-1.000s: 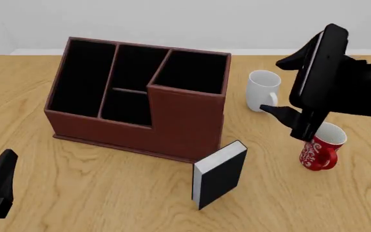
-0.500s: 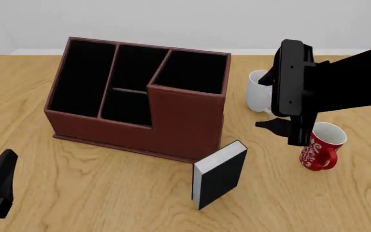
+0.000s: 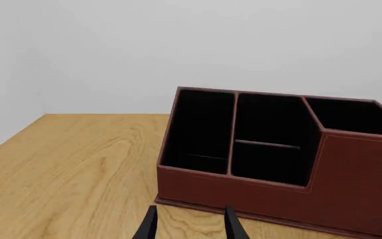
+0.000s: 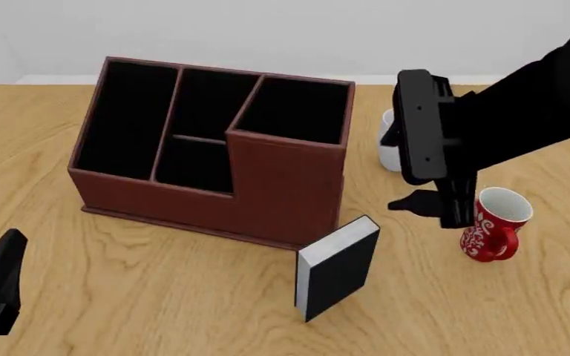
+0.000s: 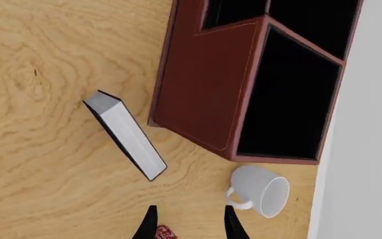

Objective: Pick up the book and place it in the right compartment of the caddy.

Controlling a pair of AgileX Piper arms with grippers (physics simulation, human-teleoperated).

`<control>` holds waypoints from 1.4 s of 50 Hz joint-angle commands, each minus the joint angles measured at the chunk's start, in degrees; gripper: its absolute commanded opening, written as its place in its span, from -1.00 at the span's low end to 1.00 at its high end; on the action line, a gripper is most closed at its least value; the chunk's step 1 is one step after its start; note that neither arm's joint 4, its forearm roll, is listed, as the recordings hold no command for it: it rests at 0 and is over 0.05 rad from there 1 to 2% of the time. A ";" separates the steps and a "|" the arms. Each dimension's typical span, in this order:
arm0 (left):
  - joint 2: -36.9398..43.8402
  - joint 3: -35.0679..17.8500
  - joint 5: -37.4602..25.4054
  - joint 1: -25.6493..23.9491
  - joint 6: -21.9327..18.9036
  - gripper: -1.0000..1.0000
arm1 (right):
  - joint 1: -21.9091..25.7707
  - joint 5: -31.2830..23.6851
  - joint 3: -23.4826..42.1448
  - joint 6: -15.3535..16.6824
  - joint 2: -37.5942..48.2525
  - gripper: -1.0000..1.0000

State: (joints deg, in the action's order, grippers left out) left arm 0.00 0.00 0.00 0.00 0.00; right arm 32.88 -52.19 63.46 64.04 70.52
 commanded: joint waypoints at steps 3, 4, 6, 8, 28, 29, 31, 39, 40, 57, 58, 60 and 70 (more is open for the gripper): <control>0.00 0.00 0.00 0.00 0.00 1.00 | 1.66 -3.77 3.23 0.71 3.41 1.00; 0.00 0.00 0.00 0.00 0.00 1.00 | 1.77 -3.89 3.15 0.92 3.54 1.00; 0.00 0.00 0.00 0.00 0.00 1.00 | 1.91 -4.27 3.57 0.83 4.11 1.00; 0.00 0.00 0.00 0.00 0.00 1.00 | 2.47 -4.63 4.06 0.32 4.76 1.00; 0.00 0.00 0.00 0.00 0.00 1.00 | 7.01 -4.57 6.45 -1.75 9.71 1.00; 0.00 0.00 0.00 0.00 0.00 1.00 | 7.21 -4.35 6.23 -1.75 9.78 1.00; 0.00 0.00 0.00 0.00 0.00 1.00 | 8.07 -4.52 6.57 -2.68 10.14 1.00; 0.00 0.00 0.00 0.00 0.00 1.00 | 10.34 -3.89 5.62 -4.84 11.25 1.00; 0.00 0.00 0.00 0.00 0.00 1.00 | 10.72 -3.83 5.47 -5.12 11.33 1.00; 0.00 0.00 0.00 0.00 0.00 1.00 | 12.54 -3.05 3.09 -8.64 13.34 1.00; 0.00 0.00 0.00 0.00 0.00 1.00 | 12.56 -2.99 2.95 -8.73 13.32 1.00; 0.00 0.00 0.00 0.00 0.00 1.00 | 12.21 -2.82 2.57 -8.61 13.42 1.00; 0.00 0.00 0.00 0.00 0.00 1.00 | 11.43 -2.61 1.69 -9.20 14.28 1.00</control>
State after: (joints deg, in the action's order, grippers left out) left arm 0.00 0.00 0.00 0.00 0.00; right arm 44.73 -55.19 66.21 55.51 83.98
